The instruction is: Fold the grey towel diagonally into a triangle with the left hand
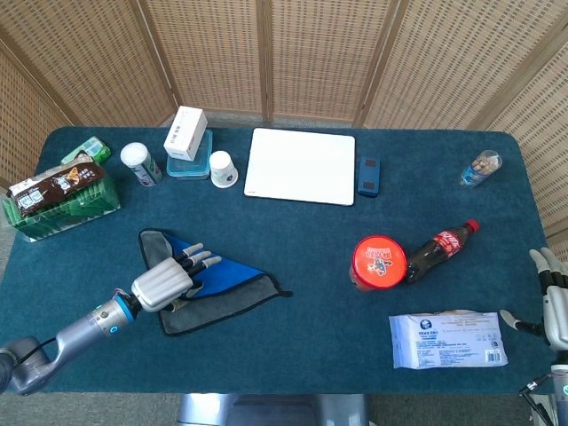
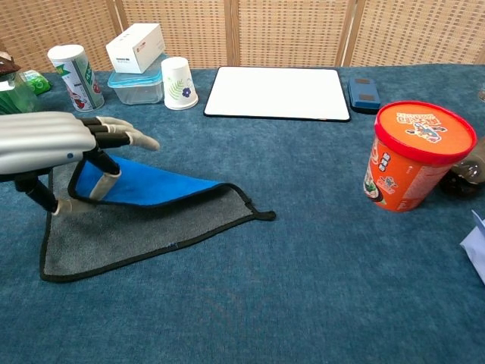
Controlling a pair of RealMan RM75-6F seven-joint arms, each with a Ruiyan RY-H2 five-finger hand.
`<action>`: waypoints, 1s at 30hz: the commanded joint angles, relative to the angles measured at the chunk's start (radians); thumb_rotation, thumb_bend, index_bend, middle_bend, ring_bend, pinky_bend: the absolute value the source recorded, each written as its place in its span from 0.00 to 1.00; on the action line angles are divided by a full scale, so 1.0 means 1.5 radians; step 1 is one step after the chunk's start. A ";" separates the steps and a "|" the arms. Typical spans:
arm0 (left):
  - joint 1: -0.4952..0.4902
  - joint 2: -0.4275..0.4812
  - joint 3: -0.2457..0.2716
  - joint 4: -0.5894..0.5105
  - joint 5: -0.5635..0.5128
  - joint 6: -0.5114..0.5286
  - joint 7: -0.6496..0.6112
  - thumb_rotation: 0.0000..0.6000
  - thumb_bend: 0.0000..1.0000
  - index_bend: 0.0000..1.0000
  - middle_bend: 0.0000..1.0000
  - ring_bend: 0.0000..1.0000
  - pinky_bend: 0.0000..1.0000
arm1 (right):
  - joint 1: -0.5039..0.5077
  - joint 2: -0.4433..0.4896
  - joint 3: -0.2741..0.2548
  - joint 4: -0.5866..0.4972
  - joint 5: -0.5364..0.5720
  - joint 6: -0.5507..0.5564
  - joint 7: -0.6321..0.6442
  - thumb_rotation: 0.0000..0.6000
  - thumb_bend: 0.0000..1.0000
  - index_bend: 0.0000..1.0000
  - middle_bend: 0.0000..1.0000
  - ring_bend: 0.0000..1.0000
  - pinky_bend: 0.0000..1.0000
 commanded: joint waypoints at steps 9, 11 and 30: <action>0.023 0.000 0.025 0.007 0.028 0.013 0.000 1.00 0.54 0.73 0.00 0.00 0.00 | 0.000 0.000 0.000 0.000 0.001 0.000 0.000 1.00 0.00 0.06 0.00 0.00 0.00; 0.027 0.001 0.027 0.008 0.029 0.014 -0.002 1.00 0.54 0.73 0.00 0.00 0.00 | 0.000 0.000 0.000 0.000 0.001 -0.001 0.000 1.00 0.00 0.06 0.00 0.00 0.00; 0.045 0.004 0.045 0.034 0.053 0.019 -0.013 1.00 0.54 0.73 0.00 0.00 0.00 | 0.001 -0.003 0.000 0.001 0.004 -0.001 -0.006 1.00 0.00 0.06 0.00 0.00 0.00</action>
